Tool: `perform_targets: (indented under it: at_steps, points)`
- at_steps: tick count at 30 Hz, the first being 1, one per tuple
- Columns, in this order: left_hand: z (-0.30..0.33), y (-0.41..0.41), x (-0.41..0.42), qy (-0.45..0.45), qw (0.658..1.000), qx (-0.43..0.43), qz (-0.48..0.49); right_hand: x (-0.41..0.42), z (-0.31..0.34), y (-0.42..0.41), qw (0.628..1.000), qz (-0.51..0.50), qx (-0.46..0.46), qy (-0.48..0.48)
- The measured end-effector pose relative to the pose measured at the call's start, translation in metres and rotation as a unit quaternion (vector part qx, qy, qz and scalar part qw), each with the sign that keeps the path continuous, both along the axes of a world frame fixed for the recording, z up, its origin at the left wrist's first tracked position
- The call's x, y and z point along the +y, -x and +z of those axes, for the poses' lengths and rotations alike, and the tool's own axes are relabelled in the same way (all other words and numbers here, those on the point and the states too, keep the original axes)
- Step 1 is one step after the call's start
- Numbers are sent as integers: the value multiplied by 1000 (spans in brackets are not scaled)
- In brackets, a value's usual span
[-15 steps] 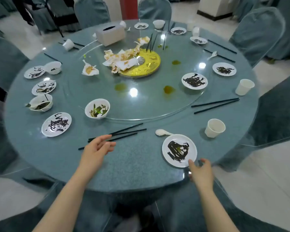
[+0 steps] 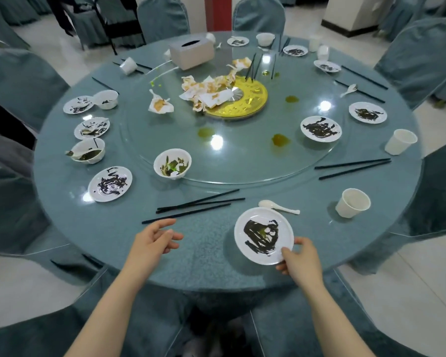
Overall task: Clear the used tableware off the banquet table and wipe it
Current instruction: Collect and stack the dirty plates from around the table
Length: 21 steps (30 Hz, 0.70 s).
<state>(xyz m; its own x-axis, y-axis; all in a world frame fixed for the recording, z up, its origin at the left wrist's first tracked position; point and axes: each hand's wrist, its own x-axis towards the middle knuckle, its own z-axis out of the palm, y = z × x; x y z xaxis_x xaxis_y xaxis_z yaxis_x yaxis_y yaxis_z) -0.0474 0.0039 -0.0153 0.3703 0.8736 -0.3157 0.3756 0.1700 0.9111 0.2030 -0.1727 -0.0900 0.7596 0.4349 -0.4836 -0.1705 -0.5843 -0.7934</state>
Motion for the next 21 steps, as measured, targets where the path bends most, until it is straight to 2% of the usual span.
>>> perform_targets:
  at_steps: [8,21]
  points:
    - [9,64,16,31,999,-1,-13,68,50,88,990,122,13,-67]
    - [4,156,55,41,999,-14,22,158,77,203,967,239,62,-67]
